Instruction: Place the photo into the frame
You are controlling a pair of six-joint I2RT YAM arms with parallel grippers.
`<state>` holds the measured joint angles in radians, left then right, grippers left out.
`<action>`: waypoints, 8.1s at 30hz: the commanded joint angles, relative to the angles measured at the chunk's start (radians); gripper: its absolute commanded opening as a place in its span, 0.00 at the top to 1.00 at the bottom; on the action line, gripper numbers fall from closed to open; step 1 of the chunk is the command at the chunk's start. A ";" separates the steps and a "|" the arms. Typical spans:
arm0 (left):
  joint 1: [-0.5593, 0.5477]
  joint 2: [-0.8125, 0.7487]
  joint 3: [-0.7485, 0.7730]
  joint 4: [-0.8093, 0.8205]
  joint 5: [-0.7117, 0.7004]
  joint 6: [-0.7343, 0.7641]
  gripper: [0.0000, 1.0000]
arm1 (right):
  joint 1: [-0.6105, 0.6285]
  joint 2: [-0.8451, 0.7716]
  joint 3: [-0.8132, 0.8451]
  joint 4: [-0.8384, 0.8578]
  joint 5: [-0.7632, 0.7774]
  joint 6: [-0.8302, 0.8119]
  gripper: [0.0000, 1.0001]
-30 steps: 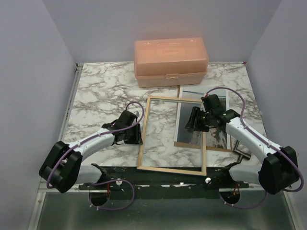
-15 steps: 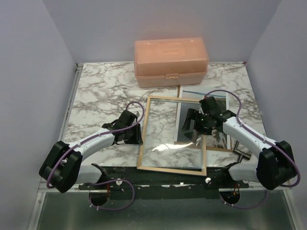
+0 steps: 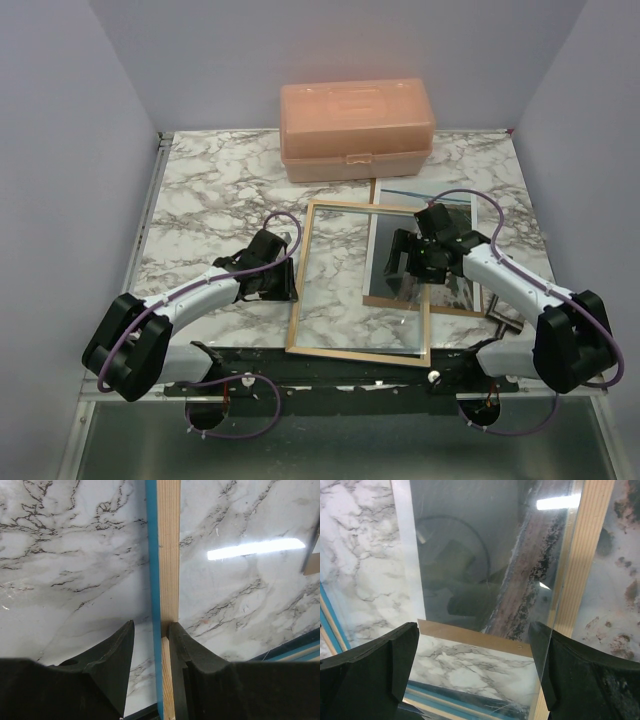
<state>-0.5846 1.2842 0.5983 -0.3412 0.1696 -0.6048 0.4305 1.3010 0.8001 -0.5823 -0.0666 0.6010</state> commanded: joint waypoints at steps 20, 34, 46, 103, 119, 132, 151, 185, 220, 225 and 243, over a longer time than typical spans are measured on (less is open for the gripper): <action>-0.018 0.034 -0.008 -0.032 -0.046 0.019 0.65 | 0.004 0.000 0.015 -0.103 0.270 0.088 0.00; -0.018 0.010 -0.017 -0.027 -0.051 0.019 0.64 | 0.004 -0.057 -0.019 -0.037 0.201 0.112 0.08; -0.018 0.014 -0.017 -0.027 -0.048 0.019 0.64 | 0.005 0.035 -0.047 0.031 0.179 0.120 0.08; -0.020 0.020 -0.014 -0.032 -0.053 0.017 0.63 | 0.008 0.180 -0.205 0.340 -0.195 0.132 0.09; -0.017 -0.014 -0.019 -0.040 -0.067 0.007 0.42 | -0.008 -0.044 -0.107 0.194 -0.102 0.137 0.09; 0.099 -0.112 -0.063 0.021 0.020 -0.048 0.18 | -0.070 0.047 -0.084 0.160 0.006 0.116 0.06; 0.180 0.071 0.022 0.119 0.148 -0.036 0.31 | -0.068 0.012 -0.236 0.264 -0.332 0.078 0.08; 0.055 -0.013 0.025 0.036 0.120 0.105 1.00 | -0.269 0.118 -0.088 0.231 -0.231 -0.044 0.01; 0.043 -0.011 -0.015 0.021 0.019 0.059 1.00 | -0.273 -0.001 -0.121 0.277 -0.311 -0.023 0.05; 0.043 -0.010 -0.015 0.021 0.019 0.059 1.00 | -0.273 0.064 -0.142 0.315 -0.321 -0.027 0.05; 0.043 0.000 -0.011 0.017 0.018 0.061 1.00 | -0.273 0.016 -0.184 0.453 -0.593 0.088 0.05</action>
<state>-0.5365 1.2678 0.5816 -0.3382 0.1905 -0.5438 0.1364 1.3483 0.6380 -0.1135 -0.5037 0.6147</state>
